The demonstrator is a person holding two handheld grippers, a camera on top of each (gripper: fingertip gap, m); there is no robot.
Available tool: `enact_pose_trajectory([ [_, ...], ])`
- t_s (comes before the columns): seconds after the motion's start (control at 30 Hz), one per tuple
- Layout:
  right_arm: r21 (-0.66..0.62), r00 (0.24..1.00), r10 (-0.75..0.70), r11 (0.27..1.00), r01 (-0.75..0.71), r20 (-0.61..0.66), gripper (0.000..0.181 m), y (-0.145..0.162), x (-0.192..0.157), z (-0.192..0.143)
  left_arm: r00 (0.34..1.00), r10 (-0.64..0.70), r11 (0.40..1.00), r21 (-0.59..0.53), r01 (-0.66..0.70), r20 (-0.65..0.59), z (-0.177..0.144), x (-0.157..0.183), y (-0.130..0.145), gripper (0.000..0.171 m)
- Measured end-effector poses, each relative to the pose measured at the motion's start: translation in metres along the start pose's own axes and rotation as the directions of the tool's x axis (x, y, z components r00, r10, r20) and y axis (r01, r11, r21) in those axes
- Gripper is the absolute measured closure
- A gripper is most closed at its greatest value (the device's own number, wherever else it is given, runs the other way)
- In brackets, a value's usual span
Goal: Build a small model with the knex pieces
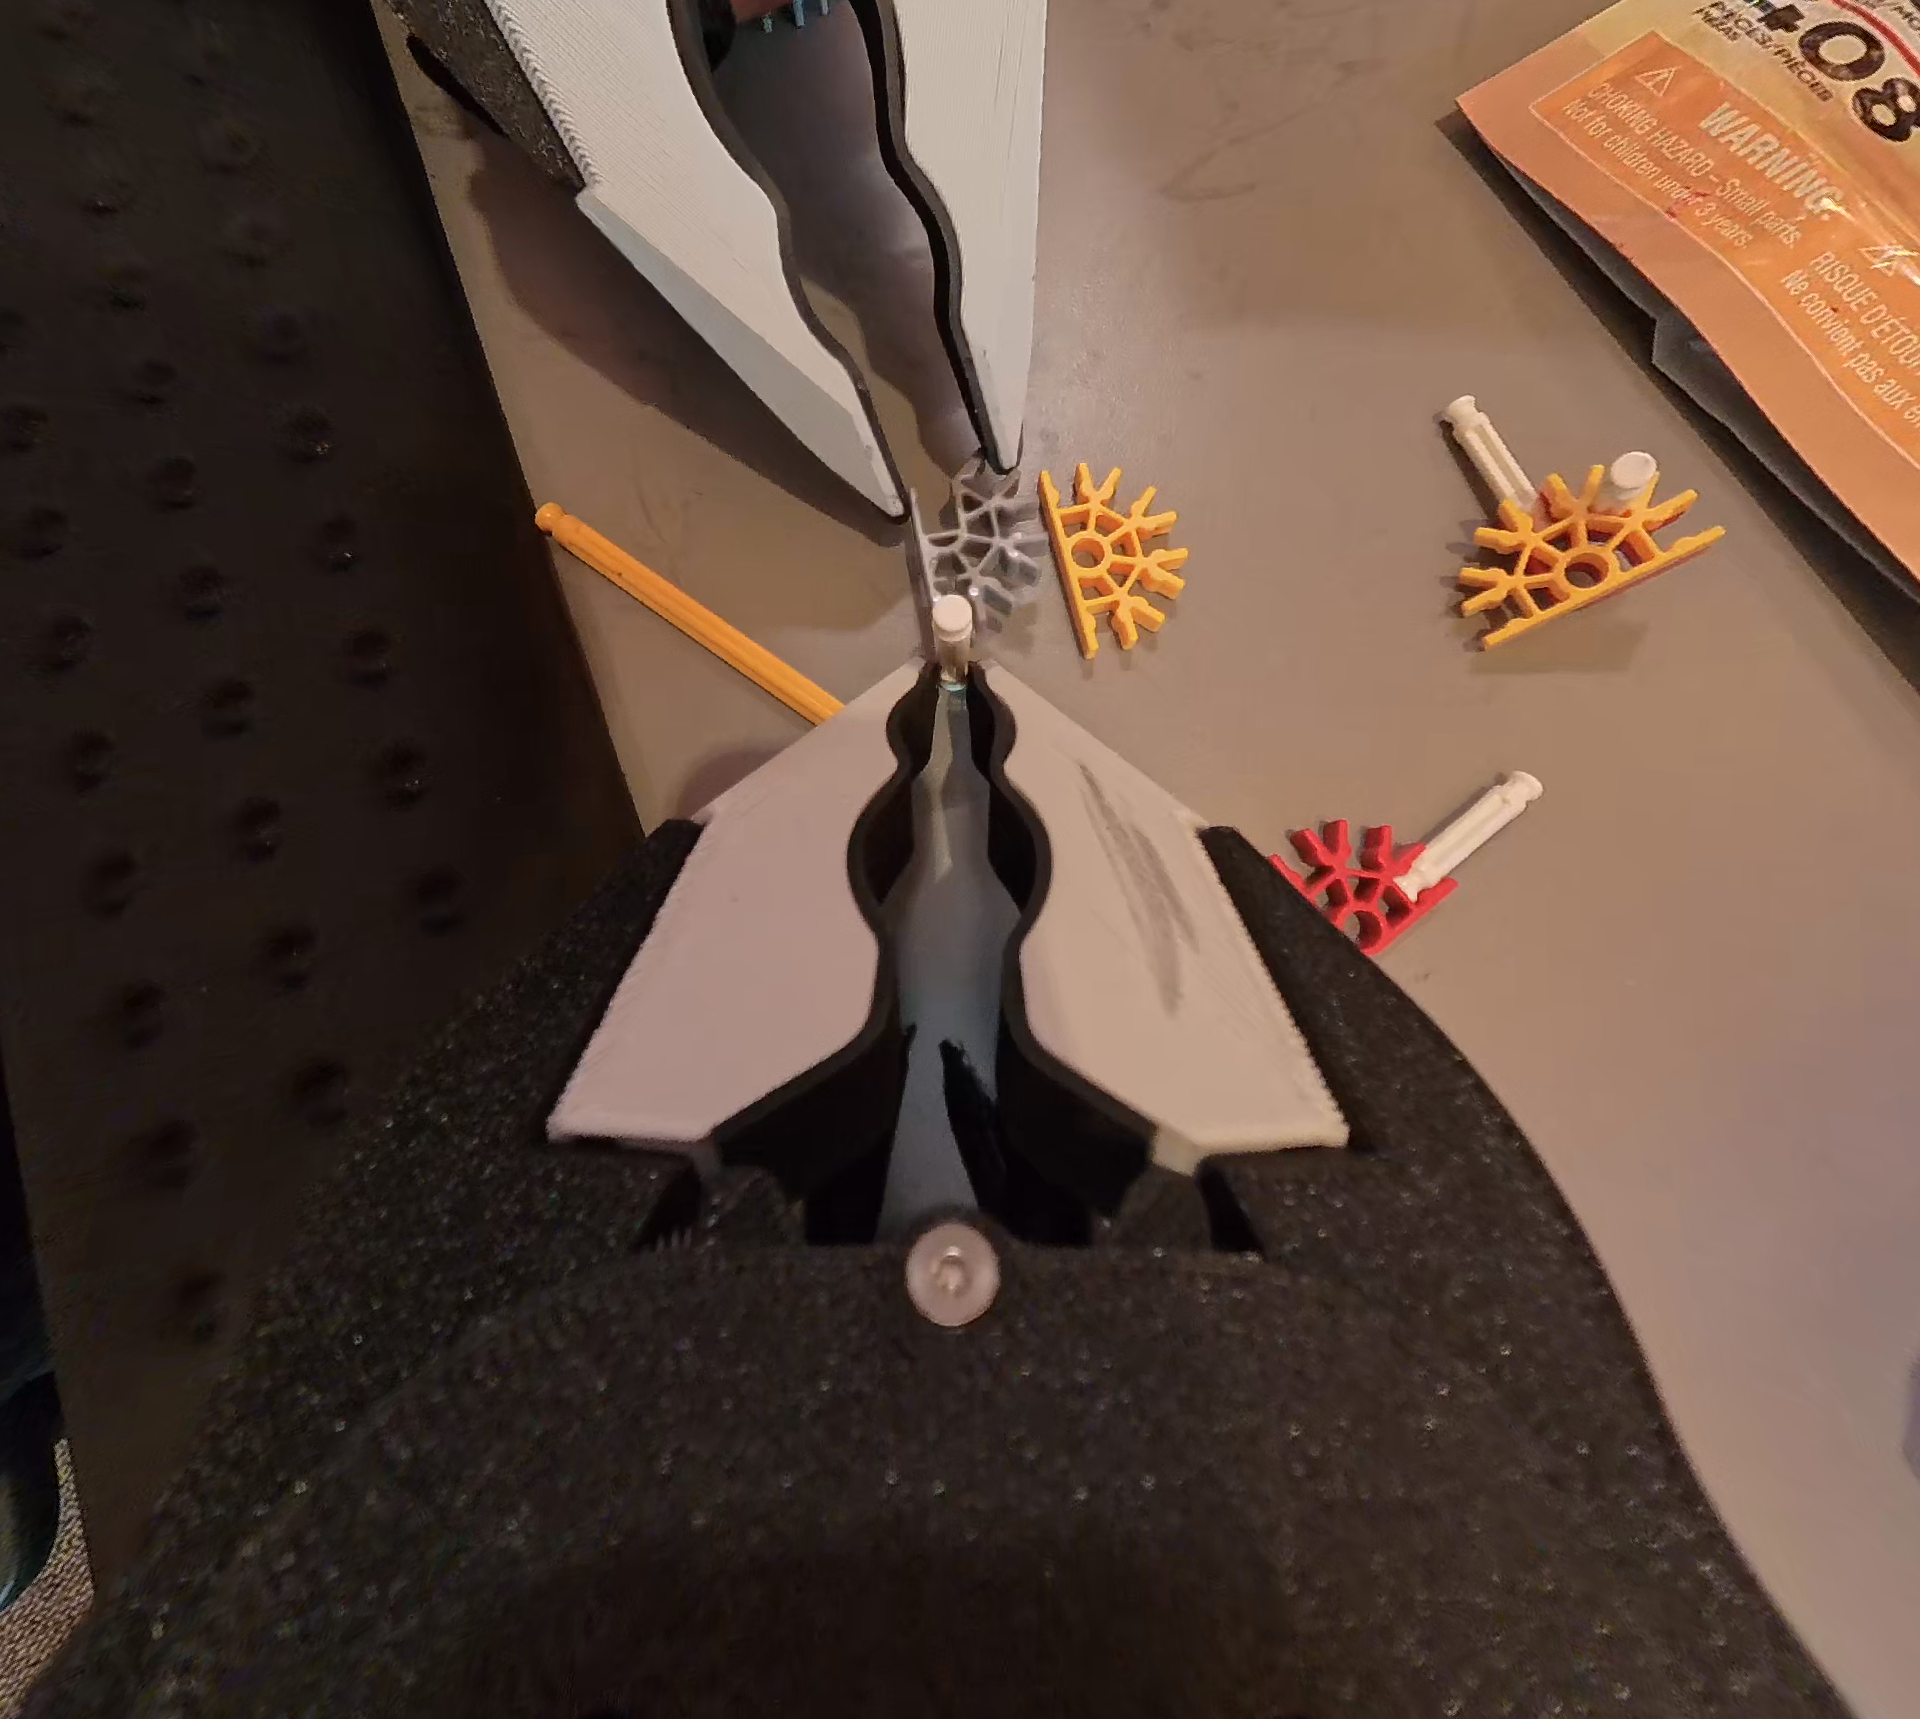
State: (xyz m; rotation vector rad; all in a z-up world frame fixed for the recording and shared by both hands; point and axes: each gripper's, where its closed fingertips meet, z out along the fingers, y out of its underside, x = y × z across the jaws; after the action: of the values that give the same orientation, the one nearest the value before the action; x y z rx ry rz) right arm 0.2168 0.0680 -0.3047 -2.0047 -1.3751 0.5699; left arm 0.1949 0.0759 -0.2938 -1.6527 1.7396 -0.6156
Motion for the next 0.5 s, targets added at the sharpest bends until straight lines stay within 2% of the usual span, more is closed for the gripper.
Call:
enact_pose_trajectory([
  [0.5, -0.009, 1.000, -0.016, 1.000, 0.016, -0.004, 0.177, -0.0001, -0.0016, 0.0001, 0.998, 0.057, 0.998, 0.020, -0.058, 0.041, 0.0027, 0.0016, -0.0051, 0.157],
])
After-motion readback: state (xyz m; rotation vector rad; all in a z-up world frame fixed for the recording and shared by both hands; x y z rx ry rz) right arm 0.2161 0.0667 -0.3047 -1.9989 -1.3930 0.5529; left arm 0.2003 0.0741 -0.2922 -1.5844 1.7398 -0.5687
